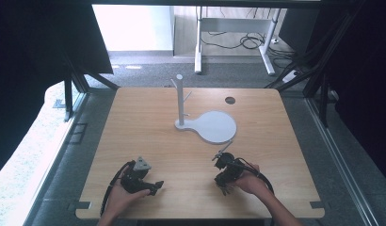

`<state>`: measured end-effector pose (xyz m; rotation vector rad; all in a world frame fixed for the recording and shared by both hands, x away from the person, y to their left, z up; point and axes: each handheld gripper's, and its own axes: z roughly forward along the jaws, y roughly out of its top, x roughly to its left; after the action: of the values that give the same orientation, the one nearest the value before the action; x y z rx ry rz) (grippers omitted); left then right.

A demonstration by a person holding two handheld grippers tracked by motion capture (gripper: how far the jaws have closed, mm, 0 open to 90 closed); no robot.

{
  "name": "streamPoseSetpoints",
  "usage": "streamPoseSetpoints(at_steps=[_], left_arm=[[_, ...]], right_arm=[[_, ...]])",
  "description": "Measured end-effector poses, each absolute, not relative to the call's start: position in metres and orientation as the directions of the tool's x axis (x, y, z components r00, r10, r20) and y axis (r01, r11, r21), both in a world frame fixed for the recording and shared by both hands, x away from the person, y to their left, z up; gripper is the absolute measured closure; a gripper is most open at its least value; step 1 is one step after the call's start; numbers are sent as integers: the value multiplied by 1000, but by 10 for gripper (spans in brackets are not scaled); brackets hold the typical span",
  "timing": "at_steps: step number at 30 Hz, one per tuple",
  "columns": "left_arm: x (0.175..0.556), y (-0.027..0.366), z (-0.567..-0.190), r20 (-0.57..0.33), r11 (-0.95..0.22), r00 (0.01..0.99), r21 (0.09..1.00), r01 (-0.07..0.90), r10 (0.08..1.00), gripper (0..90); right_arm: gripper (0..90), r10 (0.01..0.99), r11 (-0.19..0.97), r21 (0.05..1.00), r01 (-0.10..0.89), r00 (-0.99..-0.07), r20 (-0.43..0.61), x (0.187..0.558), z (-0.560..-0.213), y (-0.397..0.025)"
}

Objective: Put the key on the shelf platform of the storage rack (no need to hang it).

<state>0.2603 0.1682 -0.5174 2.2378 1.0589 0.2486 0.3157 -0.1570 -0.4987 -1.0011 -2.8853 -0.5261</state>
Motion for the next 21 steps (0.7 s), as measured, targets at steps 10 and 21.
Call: streamPoseSetpoints(at_steps=[10,21], left_arm=[[261,169,-518,-99,-466,653,623,629,751,204],[261,169,-518,-98,-469,655,620,629,749,204]], right_arm=[[889,570,754,289,590,-806,160,316,-496,-158],[893,564,749,320,581,-811,153,316,-478,-166]])
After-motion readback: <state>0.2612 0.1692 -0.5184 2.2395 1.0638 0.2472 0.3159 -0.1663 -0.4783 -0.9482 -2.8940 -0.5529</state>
